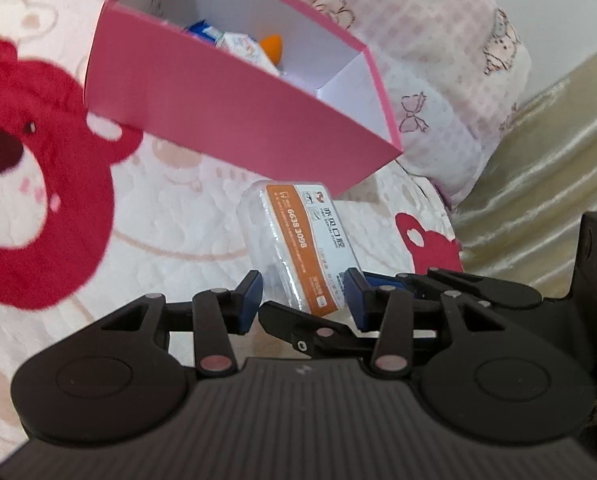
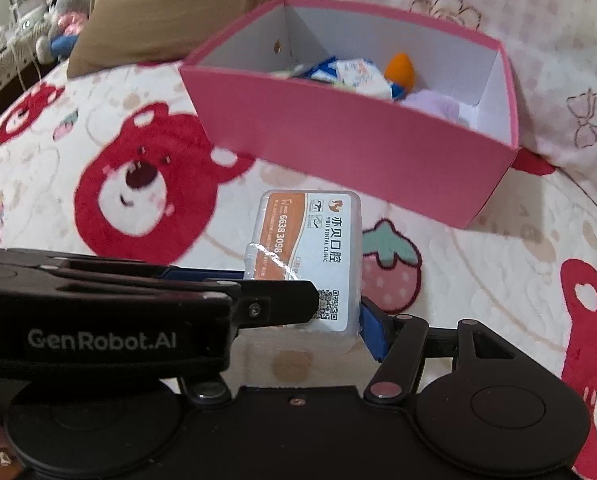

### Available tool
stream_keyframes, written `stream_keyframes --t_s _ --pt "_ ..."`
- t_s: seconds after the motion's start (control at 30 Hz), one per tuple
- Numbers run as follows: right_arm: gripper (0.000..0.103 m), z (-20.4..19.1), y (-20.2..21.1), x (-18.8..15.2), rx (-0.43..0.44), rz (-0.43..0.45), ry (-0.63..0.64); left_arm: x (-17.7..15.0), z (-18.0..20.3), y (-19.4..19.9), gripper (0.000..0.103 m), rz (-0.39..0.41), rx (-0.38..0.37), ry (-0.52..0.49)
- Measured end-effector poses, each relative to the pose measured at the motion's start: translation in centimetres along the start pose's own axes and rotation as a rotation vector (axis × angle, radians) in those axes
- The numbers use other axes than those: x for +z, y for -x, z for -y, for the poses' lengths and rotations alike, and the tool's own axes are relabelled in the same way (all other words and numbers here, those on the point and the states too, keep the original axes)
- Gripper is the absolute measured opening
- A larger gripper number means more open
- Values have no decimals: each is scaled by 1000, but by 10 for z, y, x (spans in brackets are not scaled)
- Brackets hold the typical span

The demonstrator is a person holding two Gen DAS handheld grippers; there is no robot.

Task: Organize objects
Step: 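Lift the clear orange-labelled box with the left gripper and carry it over the pink box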

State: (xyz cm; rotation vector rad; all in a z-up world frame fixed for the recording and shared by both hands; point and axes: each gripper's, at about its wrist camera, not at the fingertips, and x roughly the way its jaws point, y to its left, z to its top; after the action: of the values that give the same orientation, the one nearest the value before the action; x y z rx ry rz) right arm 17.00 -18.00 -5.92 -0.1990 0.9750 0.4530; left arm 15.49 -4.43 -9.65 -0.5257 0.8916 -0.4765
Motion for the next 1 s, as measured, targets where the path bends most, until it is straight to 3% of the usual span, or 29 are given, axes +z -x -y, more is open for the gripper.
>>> stream_keyframes --t_s 0.33,0.77,1.0 --pt "67 -9 24 -6 60 48 -59 4 23 27 43 -45 66 -81" --pt "67 -10 63 -5 80 143 -158 21 61 58 43 -44 106 -191" --pt "67 -9 76 1 99 125 -208 35 79 64 44 -99 136 -221"
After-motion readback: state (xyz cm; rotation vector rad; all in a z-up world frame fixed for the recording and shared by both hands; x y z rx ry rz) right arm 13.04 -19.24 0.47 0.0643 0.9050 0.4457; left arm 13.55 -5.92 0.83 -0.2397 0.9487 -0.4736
